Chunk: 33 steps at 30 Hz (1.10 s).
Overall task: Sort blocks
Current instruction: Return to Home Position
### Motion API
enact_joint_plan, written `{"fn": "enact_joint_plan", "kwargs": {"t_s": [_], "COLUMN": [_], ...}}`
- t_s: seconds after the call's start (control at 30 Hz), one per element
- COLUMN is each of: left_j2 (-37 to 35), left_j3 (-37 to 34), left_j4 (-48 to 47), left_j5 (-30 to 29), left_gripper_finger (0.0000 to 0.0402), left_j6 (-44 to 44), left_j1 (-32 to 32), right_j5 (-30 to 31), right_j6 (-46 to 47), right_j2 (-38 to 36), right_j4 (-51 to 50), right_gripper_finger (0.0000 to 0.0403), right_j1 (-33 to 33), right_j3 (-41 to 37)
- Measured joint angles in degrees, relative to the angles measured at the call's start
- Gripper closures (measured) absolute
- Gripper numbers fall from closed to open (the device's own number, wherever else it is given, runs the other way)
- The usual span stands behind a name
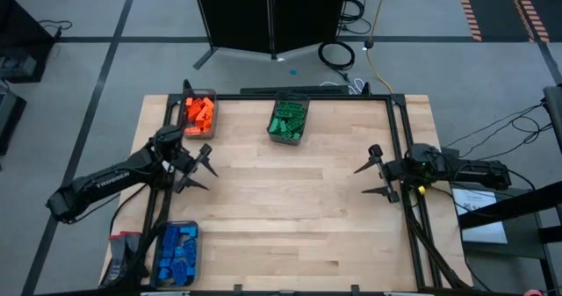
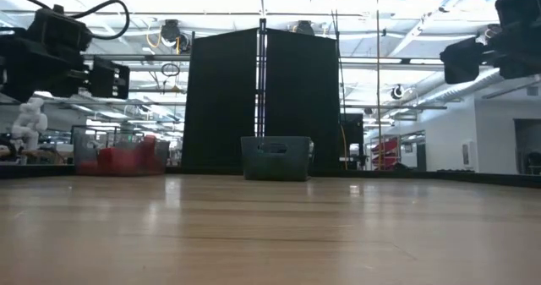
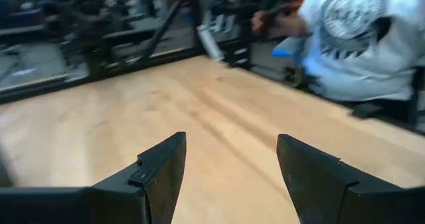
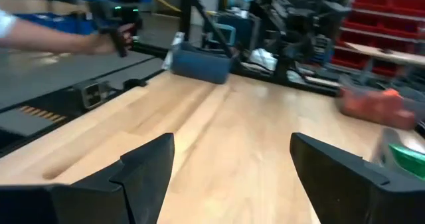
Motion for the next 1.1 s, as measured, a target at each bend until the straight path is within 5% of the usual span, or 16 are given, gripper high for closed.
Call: {"fn": "enact_joint_plan", "kwargs": {"t_s": [0.43, 1.1], "left_j2": [0.00, 0.00], "left_j3": [0.04, 0.07], "left_j4": [0.02, 0.02], "left_j5": [-19.86, -21.51], "left_gripper_finger": [0.0165, 0.0165], "left_j6": [-0.02, -0.07], "left_j1": [0.00, 0.00], "right_j5": [0.30, 0.27], "right_j6": [1.94, 1.91], "right_j2": [-0.02, -0.02], "right_j4": [-0.02, -0.02], "right_gripper_finger": [0.0108, 0.0108], "right_j1": [0.00, 0.00], "right_j3": [0.01, 0.03]}}
